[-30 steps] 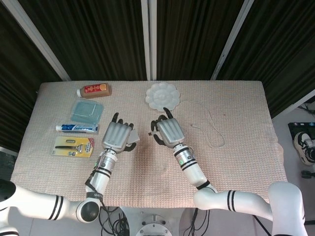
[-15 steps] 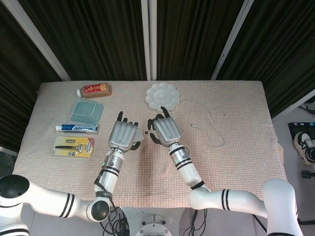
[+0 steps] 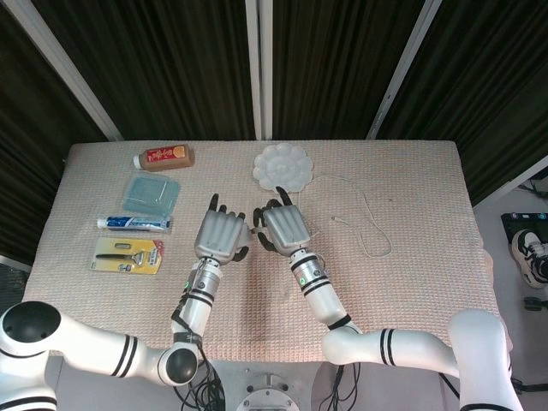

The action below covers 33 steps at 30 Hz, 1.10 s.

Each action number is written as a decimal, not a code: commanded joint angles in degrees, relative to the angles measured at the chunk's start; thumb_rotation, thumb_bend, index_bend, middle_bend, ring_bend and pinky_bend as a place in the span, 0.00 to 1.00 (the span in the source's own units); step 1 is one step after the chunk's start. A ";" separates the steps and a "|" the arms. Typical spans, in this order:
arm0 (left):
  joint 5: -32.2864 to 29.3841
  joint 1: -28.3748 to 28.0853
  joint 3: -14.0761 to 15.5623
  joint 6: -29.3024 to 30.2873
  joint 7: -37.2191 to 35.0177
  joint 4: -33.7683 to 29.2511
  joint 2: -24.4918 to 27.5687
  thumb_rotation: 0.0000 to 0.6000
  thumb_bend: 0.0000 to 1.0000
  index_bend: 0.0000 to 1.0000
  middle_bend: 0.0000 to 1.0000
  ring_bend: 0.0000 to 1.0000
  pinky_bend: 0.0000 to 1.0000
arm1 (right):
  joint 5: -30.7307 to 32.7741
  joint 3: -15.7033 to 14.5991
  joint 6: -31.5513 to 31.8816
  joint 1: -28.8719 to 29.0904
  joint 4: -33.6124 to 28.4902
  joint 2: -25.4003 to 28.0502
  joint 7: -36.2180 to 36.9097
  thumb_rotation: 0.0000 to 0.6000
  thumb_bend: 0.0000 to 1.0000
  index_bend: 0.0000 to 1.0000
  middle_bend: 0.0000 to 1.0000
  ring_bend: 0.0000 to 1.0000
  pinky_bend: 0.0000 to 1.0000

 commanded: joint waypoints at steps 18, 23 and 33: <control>-1.56 -1.30 -0.60 0.70 0.13 1.87 -1.49 0.72 0.24 0.51 0.50 0.28 0.11 | 1.55 -0.40 0.92 0.69 0.20 -1.13 1.20 1.00 0.38 0.63 0.52 0.28 0.00; -1.65 -1.45 -0.65 0.51 -0.15 2.15 -1.71 0.72 0.23 0.51 0.50 0.29 0.12 | 1.71 -0.60 0.97 0.55 -0.23 -1.01 1.70 1.00 0.38 0.63 0.52 0.28 0.00; -1.28 -0.94 -0.11 0.21 -1.04 1.56 -0.90 0.72 0.23 0.51 0.50 0.29 0.12 | 1.13 -1.53 1.53 -0.53 -1.50 0.56 2.49 1.00 0.28 0.43 0.46 0.26 0.00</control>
